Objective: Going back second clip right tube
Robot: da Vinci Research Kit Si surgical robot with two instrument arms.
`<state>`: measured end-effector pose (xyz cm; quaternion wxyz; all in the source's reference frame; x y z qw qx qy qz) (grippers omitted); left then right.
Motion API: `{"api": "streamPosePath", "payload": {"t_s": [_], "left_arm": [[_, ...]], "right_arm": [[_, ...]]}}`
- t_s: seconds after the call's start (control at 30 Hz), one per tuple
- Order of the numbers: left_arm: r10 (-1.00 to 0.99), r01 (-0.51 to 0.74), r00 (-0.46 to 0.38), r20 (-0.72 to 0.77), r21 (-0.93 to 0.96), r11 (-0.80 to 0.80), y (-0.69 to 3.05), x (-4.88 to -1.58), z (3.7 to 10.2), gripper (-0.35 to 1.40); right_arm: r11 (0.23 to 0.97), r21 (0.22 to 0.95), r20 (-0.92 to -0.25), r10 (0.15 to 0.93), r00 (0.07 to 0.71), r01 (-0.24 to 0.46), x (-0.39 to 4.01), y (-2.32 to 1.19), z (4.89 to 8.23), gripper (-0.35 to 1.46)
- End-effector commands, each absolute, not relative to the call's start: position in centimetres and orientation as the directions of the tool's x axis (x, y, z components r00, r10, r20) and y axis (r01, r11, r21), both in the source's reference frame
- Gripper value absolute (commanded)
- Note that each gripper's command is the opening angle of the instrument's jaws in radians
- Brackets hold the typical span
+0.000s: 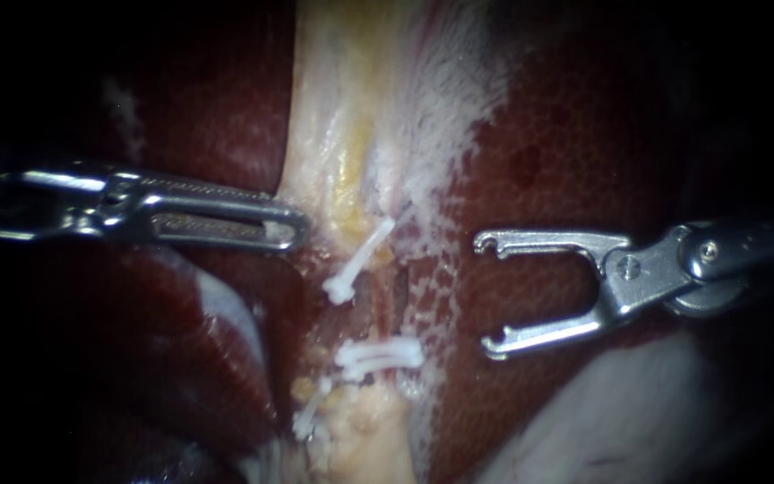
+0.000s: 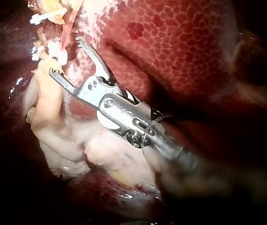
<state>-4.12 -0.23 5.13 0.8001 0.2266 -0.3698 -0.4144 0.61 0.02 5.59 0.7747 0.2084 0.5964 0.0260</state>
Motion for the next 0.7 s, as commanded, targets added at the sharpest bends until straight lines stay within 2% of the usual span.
{"api": "streamPosePath", "payload": {"t_s": [0.03, 0.7], "left_arm": [[-0.831, 0.495, 0.383, 0.404, 0.669, 0.554, -0.23, -4.12, 5.13, -0.33], [-0.830, 0.495, 0.386, 0.403, 0.669, 0.555, -0.23, -4.11, 5.13, -0.33]], "right_arm": [[0.912, 0.354, -0.913, 0.289, 0.287, 0.208, 0.61, 0.02, 5.59, 0.60], [0.912, 0.354, -0.913, 0.290, 0.288, 0.207, 0.61, 0.02, 5.59, 0.60]]}}
